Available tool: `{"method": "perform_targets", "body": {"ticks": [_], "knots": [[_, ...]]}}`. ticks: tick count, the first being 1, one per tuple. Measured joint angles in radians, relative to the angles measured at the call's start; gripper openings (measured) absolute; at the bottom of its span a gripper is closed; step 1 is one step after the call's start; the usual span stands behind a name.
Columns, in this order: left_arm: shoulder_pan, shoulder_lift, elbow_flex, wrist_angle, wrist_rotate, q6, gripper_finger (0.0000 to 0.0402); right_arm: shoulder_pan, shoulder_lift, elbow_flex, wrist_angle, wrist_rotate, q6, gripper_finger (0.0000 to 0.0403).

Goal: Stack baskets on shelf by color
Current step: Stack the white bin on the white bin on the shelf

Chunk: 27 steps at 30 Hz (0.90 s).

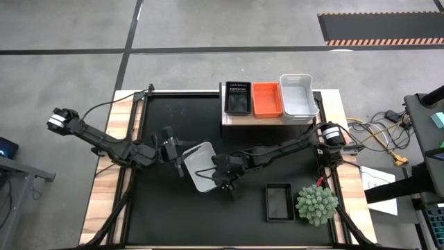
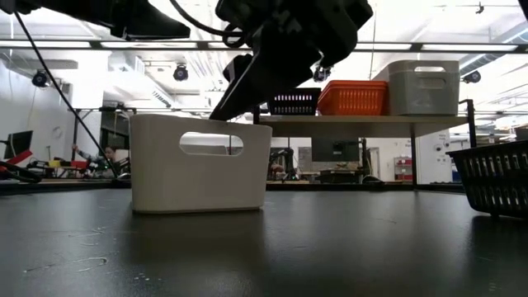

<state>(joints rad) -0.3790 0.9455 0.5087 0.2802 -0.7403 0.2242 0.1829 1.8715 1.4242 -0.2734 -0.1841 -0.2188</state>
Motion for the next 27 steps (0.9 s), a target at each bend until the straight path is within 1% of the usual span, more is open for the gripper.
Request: {"method": "perform_targets", "body": {"ticks": [7,13,15,17,22,27], "knots": [[0.0,0.0,0.003,0.014,0.0,0.026,0.0106,0.0,0.013,0.001,0.026,0.0,0.002,0.0195],[0.0,0.0,0.003,0.034,0.0,0.046,0.0106,0.0,0.082,-0.001,0.061,0.0,-0.007,0.0177],[0.0,0.0,0.002,0.034,-0.001,0.046,0.0106,0.0,0.1,-0.001,0.075,0.0,-0.03,0.0159],[0.0,0.0,0.002,0.034,-0.001,0.046,0.0106,0.003,0.111,-0.001,0.082,0.001,-0.047,0.0129],[0.0,0.0,-0.003,0.034,-0.001,0.046,0.0106,0.005,0.099,-0.002,0.077,0.001,-0.089,0.0025],[0.0,0.0,-0.005,0.034,-0.002,0.046,0.0106,0.007,0.03,-0.001,0.038,0.002,-0.154,0.001]]}}
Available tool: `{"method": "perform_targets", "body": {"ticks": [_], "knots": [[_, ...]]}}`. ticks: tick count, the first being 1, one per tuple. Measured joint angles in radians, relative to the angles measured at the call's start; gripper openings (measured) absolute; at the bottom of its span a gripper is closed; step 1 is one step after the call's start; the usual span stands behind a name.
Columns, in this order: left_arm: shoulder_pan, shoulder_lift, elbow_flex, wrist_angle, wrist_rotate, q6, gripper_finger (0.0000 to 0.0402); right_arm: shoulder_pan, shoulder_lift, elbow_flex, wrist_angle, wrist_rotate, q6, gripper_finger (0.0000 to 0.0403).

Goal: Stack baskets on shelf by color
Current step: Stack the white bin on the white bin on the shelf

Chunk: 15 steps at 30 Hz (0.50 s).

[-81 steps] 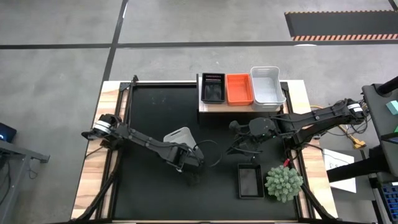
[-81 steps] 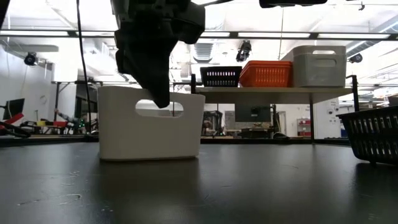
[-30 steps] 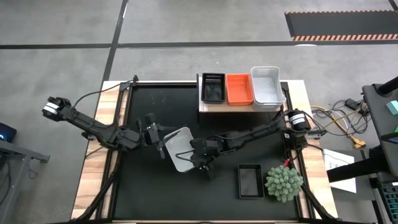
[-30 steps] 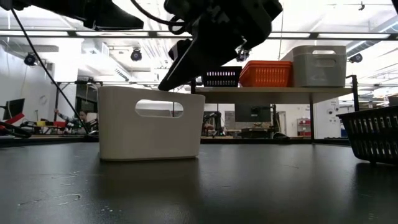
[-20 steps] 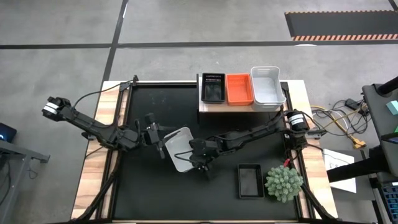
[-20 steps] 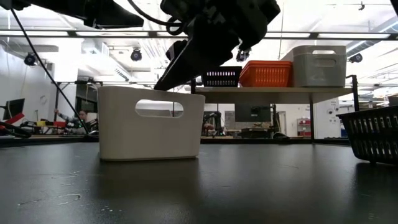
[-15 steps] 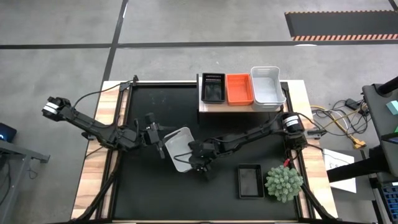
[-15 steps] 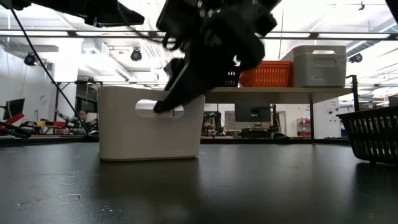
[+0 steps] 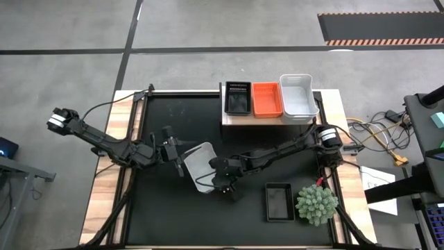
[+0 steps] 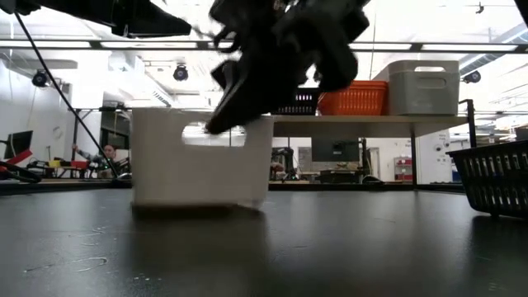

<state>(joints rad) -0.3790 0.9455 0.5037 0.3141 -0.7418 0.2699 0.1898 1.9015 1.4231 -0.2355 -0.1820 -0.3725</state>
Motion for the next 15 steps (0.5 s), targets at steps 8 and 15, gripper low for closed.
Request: {"method": "perform_targets", "body": {"ticks": [8,15], "knots": [[0.0,0.0,0.002,0.026,0.0,0.0,0.0106,0.0,-0.195,0.0,-0.19,0.0,-0.106,0.0009],[0.0,-0.003,0.01,0.055,0.0,0.0,0.0106,0.0,-0.392,-0.003,-0.339,0.086,-0.124,0.0009]]}}
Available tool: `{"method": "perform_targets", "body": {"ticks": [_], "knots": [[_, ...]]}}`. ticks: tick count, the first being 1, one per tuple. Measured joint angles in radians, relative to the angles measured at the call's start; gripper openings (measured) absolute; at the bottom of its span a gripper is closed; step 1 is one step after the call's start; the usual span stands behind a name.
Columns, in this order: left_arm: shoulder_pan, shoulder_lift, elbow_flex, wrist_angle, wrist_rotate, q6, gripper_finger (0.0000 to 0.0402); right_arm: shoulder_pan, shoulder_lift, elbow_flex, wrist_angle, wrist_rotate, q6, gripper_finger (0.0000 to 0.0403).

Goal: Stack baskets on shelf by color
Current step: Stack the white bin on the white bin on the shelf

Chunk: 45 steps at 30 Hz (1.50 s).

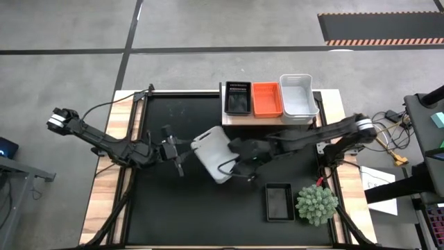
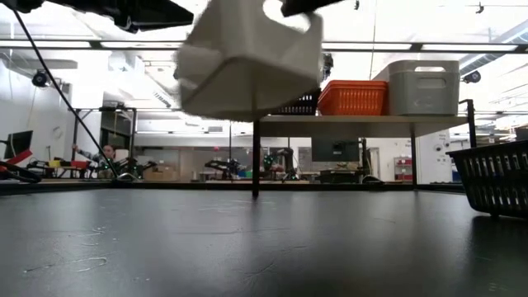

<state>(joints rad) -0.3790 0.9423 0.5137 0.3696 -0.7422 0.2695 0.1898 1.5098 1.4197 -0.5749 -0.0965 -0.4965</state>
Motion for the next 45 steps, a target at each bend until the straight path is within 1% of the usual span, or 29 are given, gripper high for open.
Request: {"method": "perform_targets", "body": {"ticks": [3,5,14,16,19,21,28,32,38,43,45], "knots": [[0.0,-0.009,0.0,0.014,0.0,0.0,0.0106,0.0,-0.087,-0.002,-0.063,0.065,0.0,0.0009],[-0.001,-0.013,0.0,0.014,0.0,0.0,0.0106,0.0,-0.148,-0.002,-0.092,0.088,0.0,0.0009],[-0.001,-0.041,0.0,0.015,0.0,0.001,0.0106,-0.027,-0.375,-0.002,-0.143,0.108,-0.008,0.0009],[0.0,-0.041,0.0,0.014,0.0,0.01,0.0106,-0.029,-0.414,-0.002,-0.161,0.16,-0.002,0.0009],[0.0,-0.041,0.0,0.015,0.0,0.036,0.0106,-0.029,-0.462,-0.002,-0.209,0.281,-0.002,0.0009],[0.0,-0.041,0.0,0.015,0.0,0.051,0.0106,-0.032,-0.485,-0.002,-0.237,0.34,-0.002,0.0009],[0.0,-0.042,-0.001,0.016,0.0,0.058,0.0106,-0.085,-0.561,-0.002,-0.34,0.431,0.009,0.0009],[0.0,-0.042,-0.001,0.016,0.0,0.058,0.0106,-0.149,-0.604,-0.002,-0.405,0.442,0.038,0.0008],[0.0,-0.042,-0.002,0.016,0.0,0.058,0.0106,-0.249,-0.656,-0.002,-0.55,0.43,0.041,0.0008],[0.0,-0.042,-0.003,0.016,0.0,0.058,0.0106,-0.32,-0.702,-0.002,-0.598,0.331,0.006,0.0008],[0.0,-0.042,-0.003,0.016,0.0,0.058,0.0106,-0.342,-0.722,0.0,-0.598,0.321,0.0,0.0008]]}}
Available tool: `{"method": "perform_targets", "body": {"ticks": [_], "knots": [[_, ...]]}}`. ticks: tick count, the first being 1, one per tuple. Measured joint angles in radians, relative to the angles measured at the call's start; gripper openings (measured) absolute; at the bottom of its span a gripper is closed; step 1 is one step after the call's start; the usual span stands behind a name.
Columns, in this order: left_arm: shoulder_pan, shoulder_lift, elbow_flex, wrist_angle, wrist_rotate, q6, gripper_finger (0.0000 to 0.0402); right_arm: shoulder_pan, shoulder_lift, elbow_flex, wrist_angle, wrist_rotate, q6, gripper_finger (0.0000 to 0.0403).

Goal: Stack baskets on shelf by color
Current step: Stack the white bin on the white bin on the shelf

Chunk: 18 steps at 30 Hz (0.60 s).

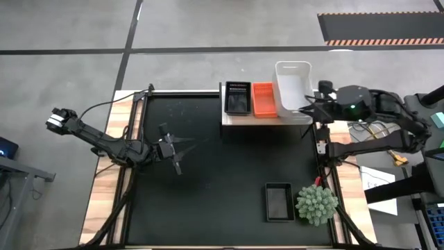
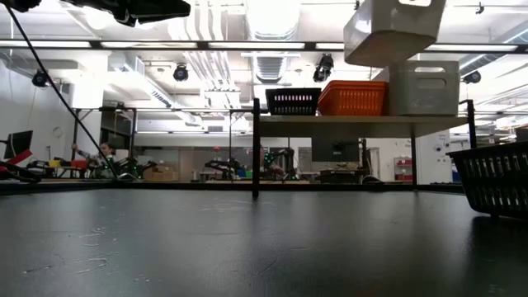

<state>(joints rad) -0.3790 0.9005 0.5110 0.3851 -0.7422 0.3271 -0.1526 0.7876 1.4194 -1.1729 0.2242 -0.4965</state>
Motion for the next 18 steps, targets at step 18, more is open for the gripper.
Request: {"method": "perform_targets", "body": {"ticks": [18], "knots": [[0.0,0.0,0.0,0.0,0.0,0.003,0.0106,-0.025,-0.059,0.014,-0.057,-0.023,0.027,0.0008]]}}
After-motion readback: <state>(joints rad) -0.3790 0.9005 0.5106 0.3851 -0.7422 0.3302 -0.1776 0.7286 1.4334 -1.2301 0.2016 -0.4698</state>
